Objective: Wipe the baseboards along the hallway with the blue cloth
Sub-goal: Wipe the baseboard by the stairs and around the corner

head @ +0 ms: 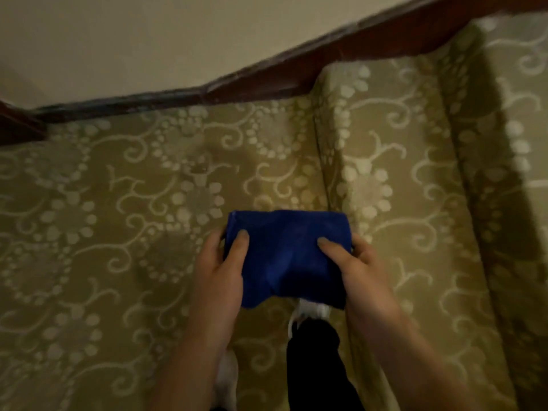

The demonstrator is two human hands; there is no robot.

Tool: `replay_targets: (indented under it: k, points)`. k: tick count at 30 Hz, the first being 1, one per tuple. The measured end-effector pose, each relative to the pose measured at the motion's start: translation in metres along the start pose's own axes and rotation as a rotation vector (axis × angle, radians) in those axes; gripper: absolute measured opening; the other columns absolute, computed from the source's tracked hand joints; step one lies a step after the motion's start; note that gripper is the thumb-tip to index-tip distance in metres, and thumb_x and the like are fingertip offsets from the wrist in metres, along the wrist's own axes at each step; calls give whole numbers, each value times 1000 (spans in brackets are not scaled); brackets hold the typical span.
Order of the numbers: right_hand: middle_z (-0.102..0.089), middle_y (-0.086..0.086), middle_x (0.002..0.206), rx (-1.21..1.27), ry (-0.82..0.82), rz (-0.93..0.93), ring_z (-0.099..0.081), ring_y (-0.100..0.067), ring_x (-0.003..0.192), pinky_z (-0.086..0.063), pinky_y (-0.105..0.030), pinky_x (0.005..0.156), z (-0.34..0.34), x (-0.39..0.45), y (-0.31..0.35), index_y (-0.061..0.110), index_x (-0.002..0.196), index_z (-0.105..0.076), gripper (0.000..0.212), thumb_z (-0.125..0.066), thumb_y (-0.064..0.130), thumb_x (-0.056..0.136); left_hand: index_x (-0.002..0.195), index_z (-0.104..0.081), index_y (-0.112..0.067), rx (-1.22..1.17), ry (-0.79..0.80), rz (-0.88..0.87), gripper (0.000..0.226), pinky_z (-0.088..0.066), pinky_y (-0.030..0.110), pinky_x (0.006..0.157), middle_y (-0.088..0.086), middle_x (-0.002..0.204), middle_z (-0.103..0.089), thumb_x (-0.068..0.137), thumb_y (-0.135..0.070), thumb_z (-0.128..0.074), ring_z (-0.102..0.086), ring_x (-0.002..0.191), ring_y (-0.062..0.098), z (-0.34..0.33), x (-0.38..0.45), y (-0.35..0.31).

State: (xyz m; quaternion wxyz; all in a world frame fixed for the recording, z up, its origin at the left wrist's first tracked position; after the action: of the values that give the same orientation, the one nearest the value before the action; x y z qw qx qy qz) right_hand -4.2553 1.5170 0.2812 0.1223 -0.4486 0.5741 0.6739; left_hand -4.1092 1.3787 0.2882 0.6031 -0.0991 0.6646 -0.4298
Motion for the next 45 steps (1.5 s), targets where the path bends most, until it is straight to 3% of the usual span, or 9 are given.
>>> replay_targets:
  k: [10,13,20,27,31,35,38,42,45]
  points:
    - [-73,3,98,-133,118,71,-71,-13,89,-57,-36,83,-27,193,71,22,108,-65,16,-62,23,91,118,-59,-31,-33,-137,46,26,-53,42,94,-5,117,-66,93,-35,-62,-65,104,17,-82,159,-44]
    - [-73,1,100,-167,121,114,-70,-16,92,-57,-36,83,-37,257,87,22,103,-65,12,-61,22,92,128,-58,-28,-9,-201,66,46,-54,46,94,-3,118,-67,85,-44,-65,-66,104,21,-101,225,-48]
    - [-71,6,91,-299,72,254,-70,-10,84,-56,-20,69,-59,414,110,16,105,-63,14,-61,21,92,130,-49,-21,-6,-110,64,39,-53,45,95,4,126,-60,95,-35,-60,-62,107,25,-163,379,-50]
    - [-68,-3,94,-336,62,154,-67,-18,81,-58,-32,68,-90,531,103,20,88,-56,7,-56,16,95,128,-55,-17,-156,-36,179,44,-55,50,91,8,120,-66,89,-31,-69,-66,102,32,-197,486,-25]
    - [-58,-3,99,-762,122,255,-58,-21,94,-51,-40,91,-117,569,121,9,117,-52,23,-52,20,97,125,-60,-16,-199,-11,166,40,-55,51,90,9,118,-69,88,-27,-70,-69,101,32,-205,532,-14]
    - [-58,-1,94,-1108,192,441,-59,-17,80,-51,-35,72,-136,578,117,8,113,-49,23,-48,25,98,116,-65,-21,-178,42,129,23,-61,39,73,2,109,-74,94,-27,-64,-73,91,23,-208,560,-4]
    - [-59,-2,92,-925,238,401,-61,-16,79,-52,-33,68,-137,578,117,13,98,-52,16,-49,29,98,119,-63,-26,-205,87,151,27,-57,27,54,-2,107,-74,93,-36,-63,-73,85,18,-208,566,2]
    - [-56,-4,132,-244,353,-153,-60,-25,108,-51,-40,89,-122,586,89,20,135,-48,50,-62,22,87,114,-69,-23,-320,149,194,24,-59,27,54,1,103,-77,98,-35,-54,-75,85,19,-220,563,1]
    - [-59,-2,129,-38,381,-363,-62,-26,98,-50,-37,69,-115,581,76,18,130,-54,42,-60,21,89,114,-68,-21,-371,108,180,23,-59,29,55,5,103,-76,98,-31,-55,-75,82,21,-225,561,-6]
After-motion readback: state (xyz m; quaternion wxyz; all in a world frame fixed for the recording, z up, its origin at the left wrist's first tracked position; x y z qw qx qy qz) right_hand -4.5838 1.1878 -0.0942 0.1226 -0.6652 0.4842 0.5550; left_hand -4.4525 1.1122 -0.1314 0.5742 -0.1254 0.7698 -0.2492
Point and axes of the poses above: each hand's wrist, its own x-axis towards the middle knuckle, its own z-axis out of the back of the hand, y = z × x, the point moved 8 cm from there along x, towards the middle knuckle
